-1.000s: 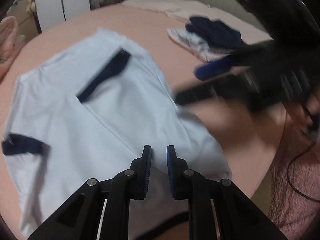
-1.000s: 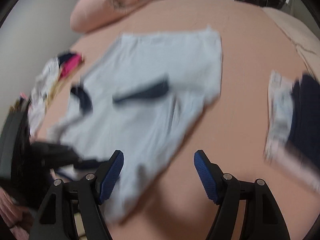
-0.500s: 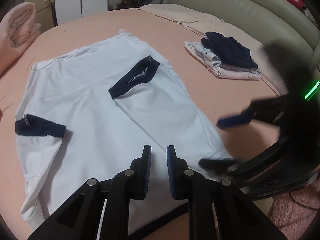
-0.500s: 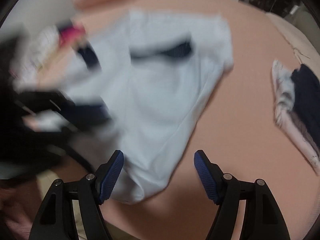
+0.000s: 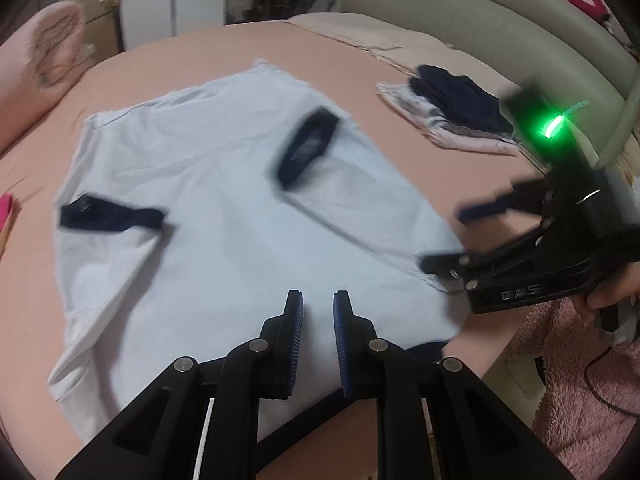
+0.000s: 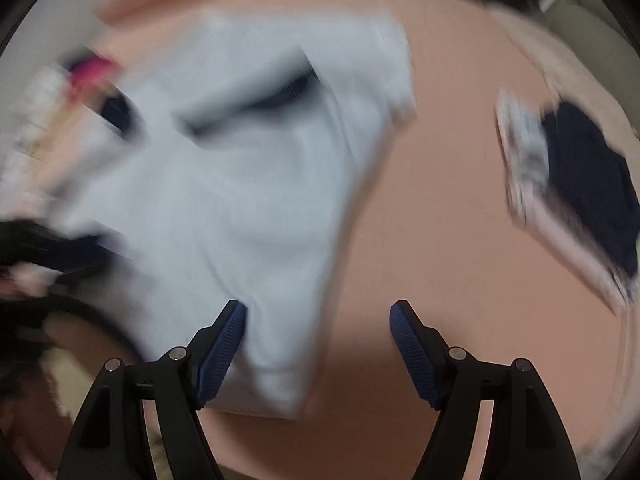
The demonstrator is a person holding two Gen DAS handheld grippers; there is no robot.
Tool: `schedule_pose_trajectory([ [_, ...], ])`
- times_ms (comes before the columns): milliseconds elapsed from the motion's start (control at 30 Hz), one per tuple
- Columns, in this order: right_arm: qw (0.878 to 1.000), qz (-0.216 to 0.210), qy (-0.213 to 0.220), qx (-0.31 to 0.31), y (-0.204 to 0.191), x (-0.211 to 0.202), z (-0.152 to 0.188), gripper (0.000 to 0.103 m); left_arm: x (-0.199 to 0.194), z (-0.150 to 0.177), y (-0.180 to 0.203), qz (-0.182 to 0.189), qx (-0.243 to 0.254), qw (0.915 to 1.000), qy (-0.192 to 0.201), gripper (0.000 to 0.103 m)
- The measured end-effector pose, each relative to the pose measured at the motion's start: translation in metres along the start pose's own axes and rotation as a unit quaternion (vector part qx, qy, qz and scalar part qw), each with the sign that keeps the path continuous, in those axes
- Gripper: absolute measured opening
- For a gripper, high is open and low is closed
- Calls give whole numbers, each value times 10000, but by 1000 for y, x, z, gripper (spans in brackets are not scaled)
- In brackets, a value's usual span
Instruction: Fold clothes
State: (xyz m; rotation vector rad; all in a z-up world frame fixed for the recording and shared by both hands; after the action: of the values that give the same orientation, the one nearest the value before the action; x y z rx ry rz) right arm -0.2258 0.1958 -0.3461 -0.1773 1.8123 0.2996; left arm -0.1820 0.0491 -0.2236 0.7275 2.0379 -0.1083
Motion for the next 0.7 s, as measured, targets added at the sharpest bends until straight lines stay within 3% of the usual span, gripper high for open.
schedule_pose_trajectory([
  [133,9990,-242,-15,366,11,-19,17,75,-21,5,-32,-142,-460,9986,235,14],
  [233,9895,-1151,552,676,-4,-55,0,75,-49,2,-61,-760,-400,9959,292,14],
  [367,9845,-1560,512,611,-59,-45,-24,75,-75,16,-113,-1509,-818,9851,-121,14],
  [533,9759,-2066,460,529,-127,-33,-54,75,-83,49,-147,-1092,-1689,9791,-308,14],
  [633,9714,-2326,238,415,-159,-22,-55,75,-82,63,-143,-391,-2196,9744,-292,14],
  [700,9722,-2322,221,208,-176,-23,-59,75,-78,66,-138,-56,-2261,9736,-309,18],
])
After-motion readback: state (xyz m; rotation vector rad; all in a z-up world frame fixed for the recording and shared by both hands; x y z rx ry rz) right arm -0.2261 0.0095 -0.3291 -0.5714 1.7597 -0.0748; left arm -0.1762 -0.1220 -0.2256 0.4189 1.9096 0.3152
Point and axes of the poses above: each gripper's, at about its wrist camera, not at the fingertips, and x roughly the way its jaws point, y to its right, z to its underside, the point moved 9 cm from there along x, roughly the way its jaws point, and after that the axes turned 5 degrees about z, right-handed, at the moved point
